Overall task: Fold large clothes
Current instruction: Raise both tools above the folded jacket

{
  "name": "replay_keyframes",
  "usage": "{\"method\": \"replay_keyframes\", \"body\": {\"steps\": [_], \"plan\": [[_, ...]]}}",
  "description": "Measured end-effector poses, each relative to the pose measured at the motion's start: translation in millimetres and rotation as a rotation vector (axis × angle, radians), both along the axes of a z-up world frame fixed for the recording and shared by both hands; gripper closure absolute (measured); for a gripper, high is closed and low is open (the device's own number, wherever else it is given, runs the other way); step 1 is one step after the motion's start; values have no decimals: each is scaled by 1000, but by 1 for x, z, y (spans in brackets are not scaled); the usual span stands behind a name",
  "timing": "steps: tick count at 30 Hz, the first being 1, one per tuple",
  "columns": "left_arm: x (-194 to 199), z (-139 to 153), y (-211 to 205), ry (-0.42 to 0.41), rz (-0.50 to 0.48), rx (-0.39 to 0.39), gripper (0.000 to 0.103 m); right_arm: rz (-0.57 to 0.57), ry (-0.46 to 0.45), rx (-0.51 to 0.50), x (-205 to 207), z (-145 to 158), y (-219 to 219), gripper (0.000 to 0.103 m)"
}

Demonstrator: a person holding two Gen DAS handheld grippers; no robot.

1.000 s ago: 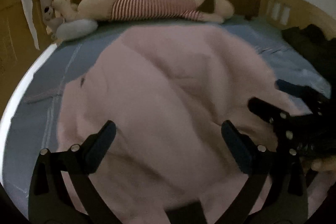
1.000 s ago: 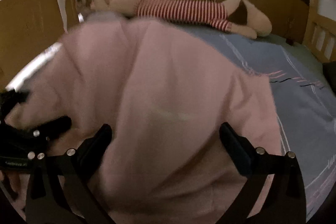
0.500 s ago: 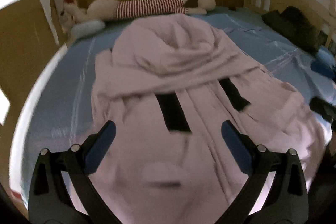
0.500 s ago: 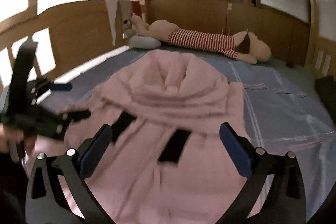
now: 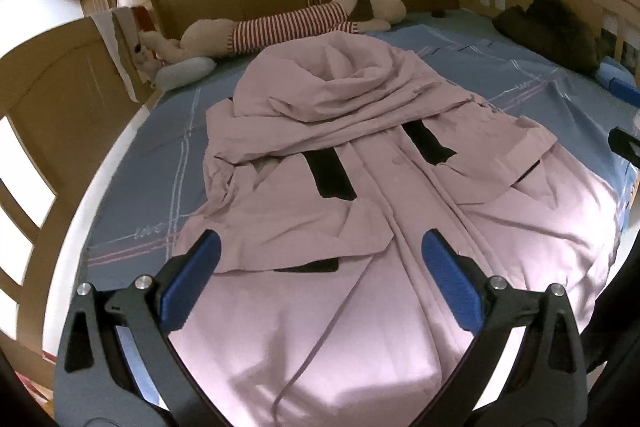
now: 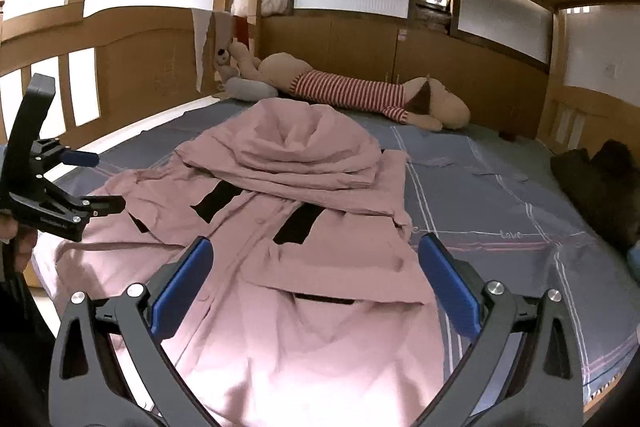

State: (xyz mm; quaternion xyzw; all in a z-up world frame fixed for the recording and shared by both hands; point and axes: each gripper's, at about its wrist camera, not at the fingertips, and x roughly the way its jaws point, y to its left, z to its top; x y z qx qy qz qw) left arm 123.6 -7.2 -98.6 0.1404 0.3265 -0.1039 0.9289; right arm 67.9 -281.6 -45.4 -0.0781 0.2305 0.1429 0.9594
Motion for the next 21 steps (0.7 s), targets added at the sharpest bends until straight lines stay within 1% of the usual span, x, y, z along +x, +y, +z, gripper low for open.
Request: {"method": "replay_keyframes", "body": {"steps": [7,14,18,21], "plan": [[-24,13,2,-33,-4,-1,2,33,-85,-78,-31,8,8,1],[-52,18,-2,-82,-28,47,2,56,-146,-105,-54,17,18,1],[-68,24,-1,-99,-32,68,2,56,-162,-102,-64,23,19,1],[-80,30,3,-123,-50,67,2,59,-181,-128,-73,28,22,1]]}}
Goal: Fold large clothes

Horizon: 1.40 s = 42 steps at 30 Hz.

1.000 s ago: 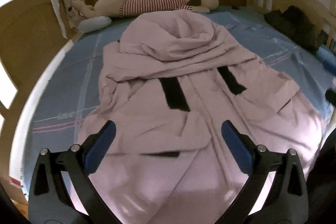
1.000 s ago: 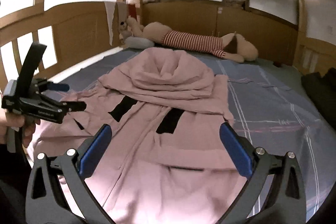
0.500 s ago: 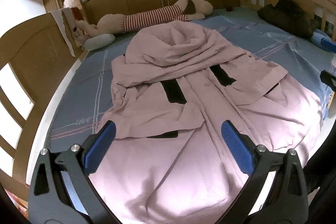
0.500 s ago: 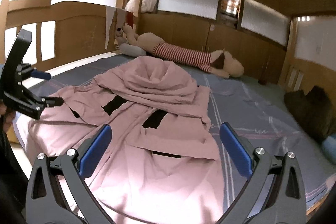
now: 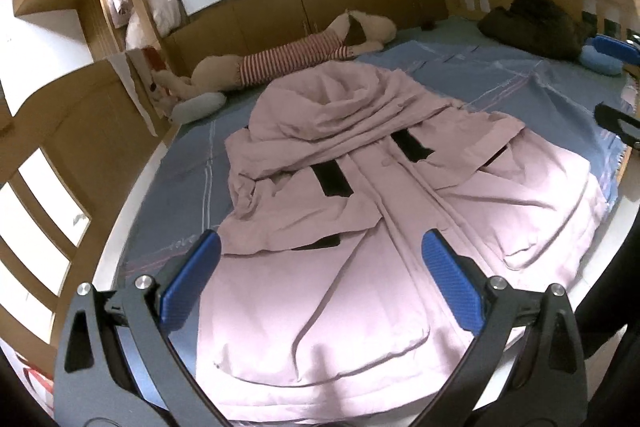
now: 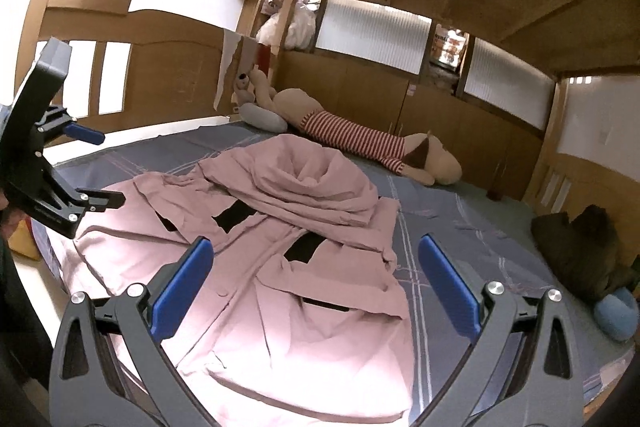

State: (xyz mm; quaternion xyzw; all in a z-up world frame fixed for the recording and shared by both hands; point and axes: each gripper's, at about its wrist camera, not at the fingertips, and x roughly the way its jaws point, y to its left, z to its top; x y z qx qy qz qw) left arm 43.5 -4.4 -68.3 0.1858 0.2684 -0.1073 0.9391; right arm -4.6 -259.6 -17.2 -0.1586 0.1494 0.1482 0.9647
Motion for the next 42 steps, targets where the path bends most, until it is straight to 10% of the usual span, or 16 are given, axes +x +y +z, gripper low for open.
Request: {"method": "replay_keyframes", "body": {"steps": [19,30,38,42], "plan": [[-84,-13,-13,-197,-294,259,2,67,-102,-220,-55,-6,13,1],[-99,-57,-29,-157,-417,474,2,102,-72,-365,-68,-38,21,1],[-113,-116,-16,-153,-474,663,2,151,-86,-605,-86,-97,24,1],[-109,-143,-2,-205,-466,628,2,167,-156,-751,-97,-144,22,1]]}}
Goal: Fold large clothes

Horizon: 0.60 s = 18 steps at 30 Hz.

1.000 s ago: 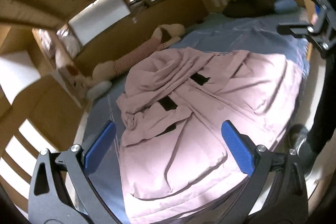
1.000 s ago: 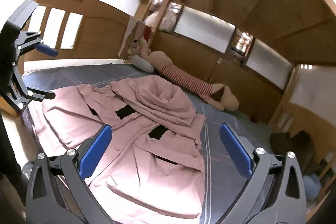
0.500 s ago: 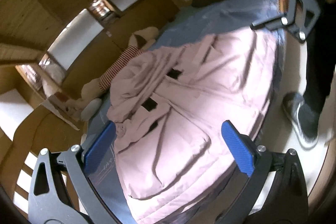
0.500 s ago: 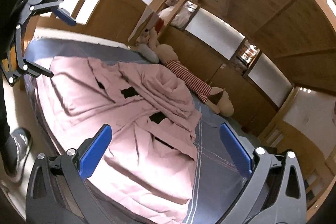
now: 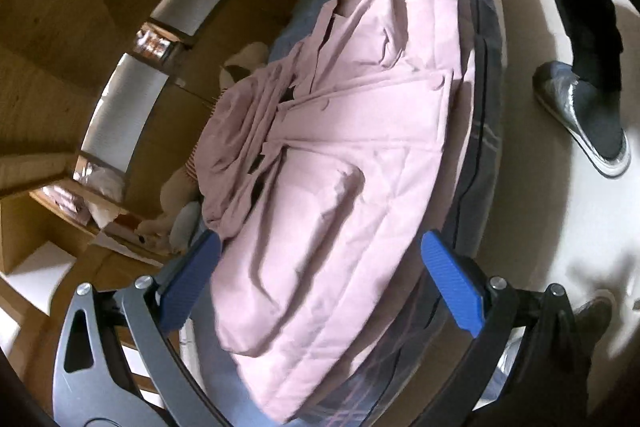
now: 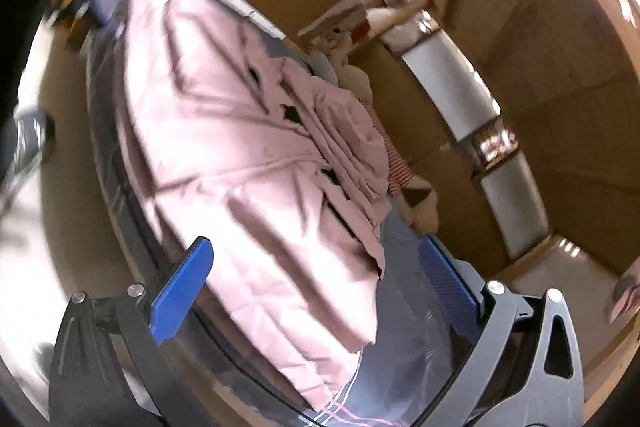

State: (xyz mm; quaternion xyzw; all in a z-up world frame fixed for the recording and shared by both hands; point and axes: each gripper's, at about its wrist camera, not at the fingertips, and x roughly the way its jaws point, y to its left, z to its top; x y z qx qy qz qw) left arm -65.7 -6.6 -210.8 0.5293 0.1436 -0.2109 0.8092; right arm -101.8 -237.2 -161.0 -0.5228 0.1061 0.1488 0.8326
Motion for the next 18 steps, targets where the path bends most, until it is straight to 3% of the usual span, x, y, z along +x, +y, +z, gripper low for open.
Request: {"method": "replay_keyframes", "body": {"steps": [3,6,8,10,14,18], "plan": [[-3,-24,-1,-77,-21,118,2,20,-60,-120,-4,-21,5,1],[-12,-25,0,-52,-41,79,2,37,-98,-156,-11,-35,4,1],[-15,-33,-2,-34,-51,114,2,42,-86,-181,-14,-44,2,1],[-15,-36,-7,-47,-59,142,2,35,-60,-170,-13,-43,0,1],[-8,-32,-11,-13,-52,102,2,20,-44,-139,-6,-37,0,1],[-13,-44,-14,-48,-54,171,2,-2,-61,-248,2,-61,0,1]]}}
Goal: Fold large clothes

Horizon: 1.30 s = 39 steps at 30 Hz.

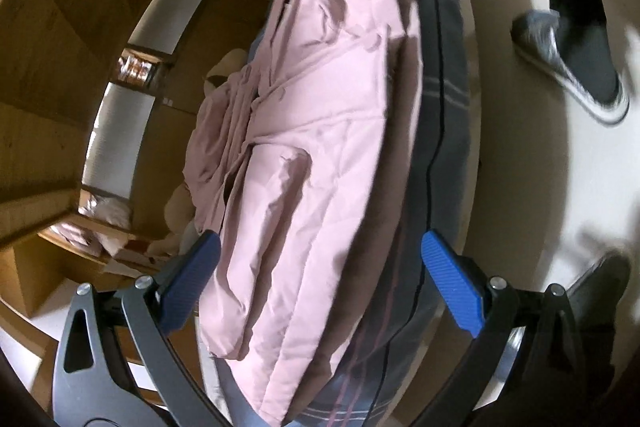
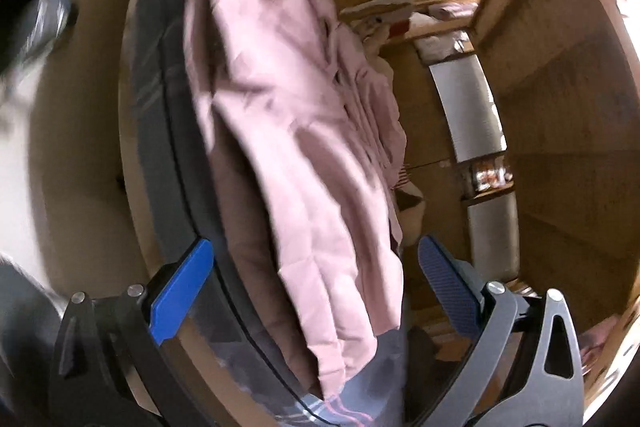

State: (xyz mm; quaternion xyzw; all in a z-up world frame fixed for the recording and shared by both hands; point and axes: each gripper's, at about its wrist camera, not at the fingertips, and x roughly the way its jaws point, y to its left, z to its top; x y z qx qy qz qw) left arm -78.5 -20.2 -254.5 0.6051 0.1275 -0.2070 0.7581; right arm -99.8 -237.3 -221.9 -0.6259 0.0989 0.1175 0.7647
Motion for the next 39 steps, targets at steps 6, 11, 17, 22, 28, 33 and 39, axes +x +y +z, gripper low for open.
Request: {"method": "replay_keyframes", "body": {"steps": [6,11,17,22,28,33,39], "plan": [[4,-4,1,-11,7,15,2,-70,-41,-23,16,-6,-6,1],[4,-7,0,-7,2,18,2,-112,-35,-63,23,-18,-11,1],[4,-8,-2,-11,5,20,2,-128,-59,-93,29,-25,-15,1],[4,-7,-1,-13,11,18,2,-139,-98,-105,36,-22,-15,1],[5,-5,0,-18,10,17,2,-126,-183,-83,31,-14,-15,1],[5,-4,0,-19,9,20,2,-174,-196,-114,43,-18,-19,1],[7,-5,2,-19,18,32,2,-194,-226,-128,53,-15,-21,1]]}}
